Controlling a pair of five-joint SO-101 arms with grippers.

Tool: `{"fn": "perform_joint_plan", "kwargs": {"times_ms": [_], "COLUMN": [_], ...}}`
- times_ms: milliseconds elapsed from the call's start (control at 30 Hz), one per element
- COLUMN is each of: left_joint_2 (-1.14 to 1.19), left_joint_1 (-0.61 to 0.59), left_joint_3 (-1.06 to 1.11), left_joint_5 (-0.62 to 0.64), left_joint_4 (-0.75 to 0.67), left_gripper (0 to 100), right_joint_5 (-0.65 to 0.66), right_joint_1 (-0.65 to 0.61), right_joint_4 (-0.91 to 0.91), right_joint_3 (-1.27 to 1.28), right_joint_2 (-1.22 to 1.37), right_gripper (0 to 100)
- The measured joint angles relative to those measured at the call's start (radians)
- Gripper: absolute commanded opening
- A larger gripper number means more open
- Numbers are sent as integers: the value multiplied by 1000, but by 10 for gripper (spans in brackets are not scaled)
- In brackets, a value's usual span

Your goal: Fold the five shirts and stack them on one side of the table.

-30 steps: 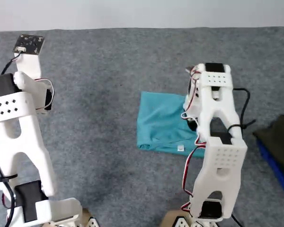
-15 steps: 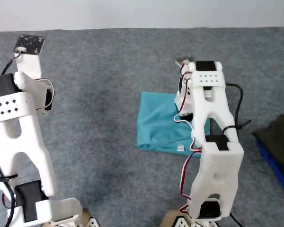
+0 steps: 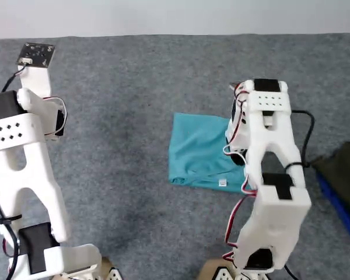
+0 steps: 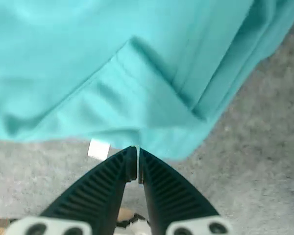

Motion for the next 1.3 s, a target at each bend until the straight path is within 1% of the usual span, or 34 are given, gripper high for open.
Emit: {"fn": "perform_joint_plan", "kwargs": {"times_ms": [100,267,400,500,600,733,900,1000,1200,1300], "left_joint_2": [0,0,0,0,0,0,0,0,0,0], "left_joint_1": [0,0,0,0,0,0,0,0,0,0], "left_joint_3": [0,0,0,0,0,0,0,0,0,0], "left_joint_5": [0,0,0,0,0,0,0,0,0,0], "left_joint_4": [0,0,0,0,0,0,0,0,0,0], "left_gripper": [6,6,6,6,6,6,6,6,6,6], "right_joint_5": [8,9,11,11,11,14,21,66,94,95], "right_joint_1": [-6,-84,-124,-127,-126,-112,-31,21,43,5], "right_joint_4": [-20,-169,-284,-315,-298,-203,-75,-14,-2,-35], "right_joint_3": [32,38,37,37,38,38,38,38,38,38], "right_joint_2": [-72,-95,2,89,127,127,115,72,-26,-52], "right_gripper": [9,9,9,9,9,9,9,9,9,9]}}
